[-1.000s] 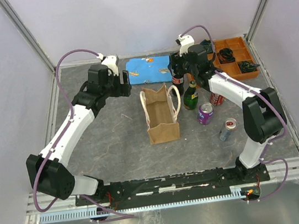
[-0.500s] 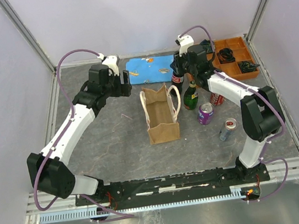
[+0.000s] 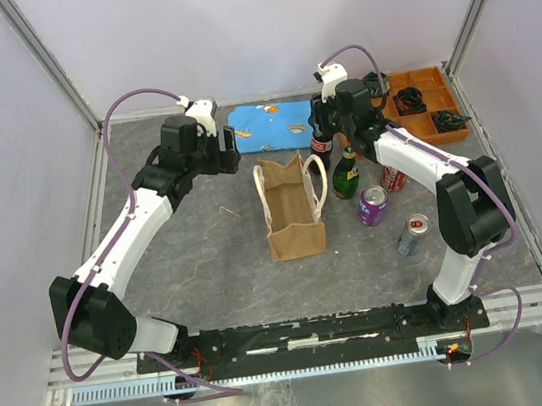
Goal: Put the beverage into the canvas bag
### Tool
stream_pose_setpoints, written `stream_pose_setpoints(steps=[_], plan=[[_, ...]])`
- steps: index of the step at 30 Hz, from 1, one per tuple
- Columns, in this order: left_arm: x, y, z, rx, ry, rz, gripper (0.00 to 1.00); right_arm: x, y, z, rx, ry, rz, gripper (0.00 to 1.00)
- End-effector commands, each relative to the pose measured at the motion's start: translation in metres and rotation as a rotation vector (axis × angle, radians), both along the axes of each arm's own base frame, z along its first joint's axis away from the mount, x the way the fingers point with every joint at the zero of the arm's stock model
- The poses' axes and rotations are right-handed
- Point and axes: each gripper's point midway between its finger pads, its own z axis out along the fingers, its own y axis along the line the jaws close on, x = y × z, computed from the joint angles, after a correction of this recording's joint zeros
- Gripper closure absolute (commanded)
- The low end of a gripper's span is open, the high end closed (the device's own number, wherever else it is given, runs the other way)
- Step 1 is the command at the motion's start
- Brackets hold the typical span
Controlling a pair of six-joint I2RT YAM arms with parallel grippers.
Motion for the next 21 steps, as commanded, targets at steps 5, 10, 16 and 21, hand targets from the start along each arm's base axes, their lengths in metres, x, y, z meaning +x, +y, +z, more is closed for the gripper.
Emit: stream_pose_setpoints(steps=[5, 10, 16, 21], plan=[[0.009, -0.008, 0.016, -0.071, -0.041, 0.010, 0.14, 0.013, 0.002, 0.127, 0.052, -0.260, 0.000, 1.00], [0.010, -0.008, 0.016, -0.074, -0.043, 0.011, 0.14, 0.015, 0.004, 0.151, 0.046, -0.304, 0.009, 1.00], [0.011, -0.009, 0.016, -0.076, -0.040, 0.011, 0.14, 0.011, 0.009, 0.191, 0.072, -0.372, 0.032, 1.00], [0.011, -0.009, 0.014, -0.079, -0.036, 0.011, 0.14, -0.004, 0.018, 0.239, 0.130, -0.440, 0.067, 1.00]])
